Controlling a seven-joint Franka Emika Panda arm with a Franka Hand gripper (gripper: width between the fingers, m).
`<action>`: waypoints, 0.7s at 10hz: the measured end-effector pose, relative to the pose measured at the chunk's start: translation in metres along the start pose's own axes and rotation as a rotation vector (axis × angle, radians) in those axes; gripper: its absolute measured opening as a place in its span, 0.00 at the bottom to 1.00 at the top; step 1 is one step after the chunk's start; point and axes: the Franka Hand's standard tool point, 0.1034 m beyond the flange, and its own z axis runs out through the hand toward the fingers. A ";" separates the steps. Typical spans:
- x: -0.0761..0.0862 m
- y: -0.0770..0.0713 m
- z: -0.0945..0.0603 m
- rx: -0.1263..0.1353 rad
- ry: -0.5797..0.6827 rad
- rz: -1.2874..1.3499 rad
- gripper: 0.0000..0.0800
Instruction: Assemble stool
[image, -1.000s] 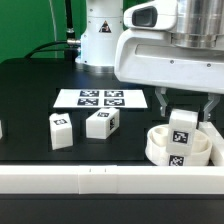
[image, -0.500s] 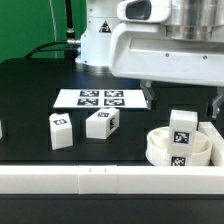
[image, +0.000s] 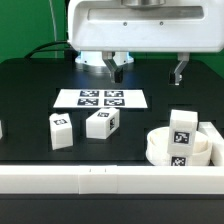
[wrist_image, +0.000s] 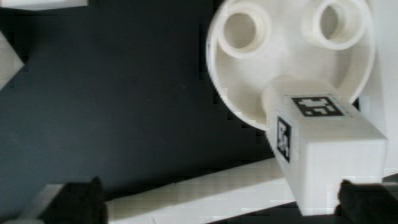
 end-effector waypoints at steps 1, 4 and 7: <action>0.000 0.000 0.000 0.000 0.000 -0.001 0.81; 0.000 0.000 0.001 -0.001 -0.001 -0.001 0.81; -0.011 0.024 0.008 0.004 -0.026 0.010 0.81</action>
Offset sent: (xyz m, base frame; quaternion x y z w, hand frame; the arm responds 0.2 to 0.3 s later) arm 0.0000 0.0000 0.0000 0.0000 0.0000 0.0000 1.0000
